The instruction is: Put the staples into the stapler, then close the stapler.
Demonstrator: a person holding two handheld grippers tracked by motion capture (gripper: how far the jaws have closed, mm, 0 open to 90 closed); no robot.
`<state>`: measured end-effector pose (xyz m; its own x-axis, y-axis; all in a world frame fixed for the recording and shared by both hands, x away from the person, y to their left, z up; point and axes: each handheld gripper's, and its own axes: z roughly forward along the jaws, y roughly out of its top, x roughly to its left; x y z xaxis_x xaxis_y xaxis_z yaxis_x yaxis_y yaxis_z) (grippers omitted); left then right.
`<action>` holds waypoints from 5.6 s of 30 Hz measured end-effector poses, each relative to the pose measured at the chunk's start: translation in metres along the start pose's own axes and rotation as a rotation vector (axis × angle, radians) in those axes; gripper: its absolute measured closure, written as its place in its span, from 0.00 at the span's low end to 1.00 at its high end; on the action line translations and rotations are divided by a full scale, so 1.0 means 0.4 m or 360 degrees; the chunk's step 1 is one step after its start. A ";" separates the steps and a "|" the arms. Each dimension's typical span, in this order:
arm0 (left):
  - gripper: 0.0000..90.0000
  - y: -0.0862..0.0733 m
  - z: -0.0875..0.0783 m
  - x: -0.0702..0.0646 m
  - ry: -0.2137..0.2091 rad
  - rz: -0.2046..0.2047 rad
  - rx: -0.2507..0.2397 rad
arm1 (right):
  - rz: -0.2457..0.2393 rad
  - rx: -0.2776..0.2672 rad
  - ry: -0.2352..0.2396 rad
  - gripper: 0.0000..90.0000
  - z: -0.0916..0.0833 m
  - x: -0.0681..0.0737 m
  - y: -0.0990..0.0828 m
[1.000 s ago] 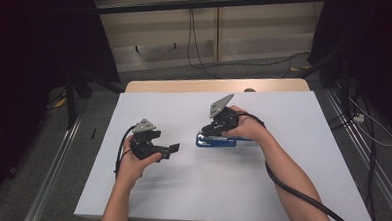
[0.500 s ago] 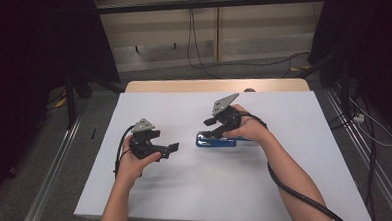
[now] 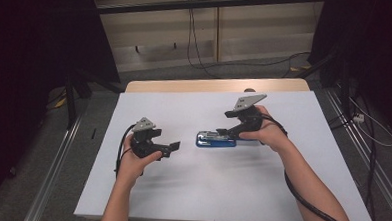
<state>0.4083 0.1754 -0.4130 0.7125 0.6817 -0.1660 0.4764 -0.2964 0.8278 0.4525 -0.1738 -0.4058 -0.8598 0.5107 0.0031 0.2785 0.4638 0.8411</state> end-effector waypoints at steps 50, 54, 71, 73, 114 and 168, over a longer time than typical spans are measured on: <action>0.12 0.015 0.051 -0.035 -0.0023 0.0018 -0.0033 | 0.0236 0.0080 -0.0590 0.31 -0.215 0.072 -0.213; 0.17 0.018 0.050 -0.033 -0.0008 0.0009 -0.0062 | 0.0294 0.0096 -0.0600 0.45 -0.218 0.062 -0.230; 0.78 0.017 0.097 -0.069 -0.0047 0.0060 -0.0020 | 0.0399 0.0140 -0.0628 0.99 -0.229 0.039 -0.253; 0.84 0.016 0.107 -0.073 -0.0047 0.0079 -0.0004 | 0.0402 0.0141 -0.0629 1.00 -0.228 0.038 -0.252; 1.00 0.000 0.231 -0.108 -0.0016 0.0150 0.0094 | 0.0346 0.0276 -0.0576 1.00 -0.153 0.030 -0.261; 0.23 0.014 0.111 -0.089 -0.0023 0.0049 0.0025 | 0.0392 -0.0012 -0.0544 0.28 -0.157 0.088 -0.212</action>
<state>0.4086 0.1197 -0.4263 0.7344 0.6622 -0.1485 0.4621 -0.3278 0.8240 0.3716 -0.2408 -0.4431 -0.5762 0.8169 0.0259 0.4535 0.2931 0.8417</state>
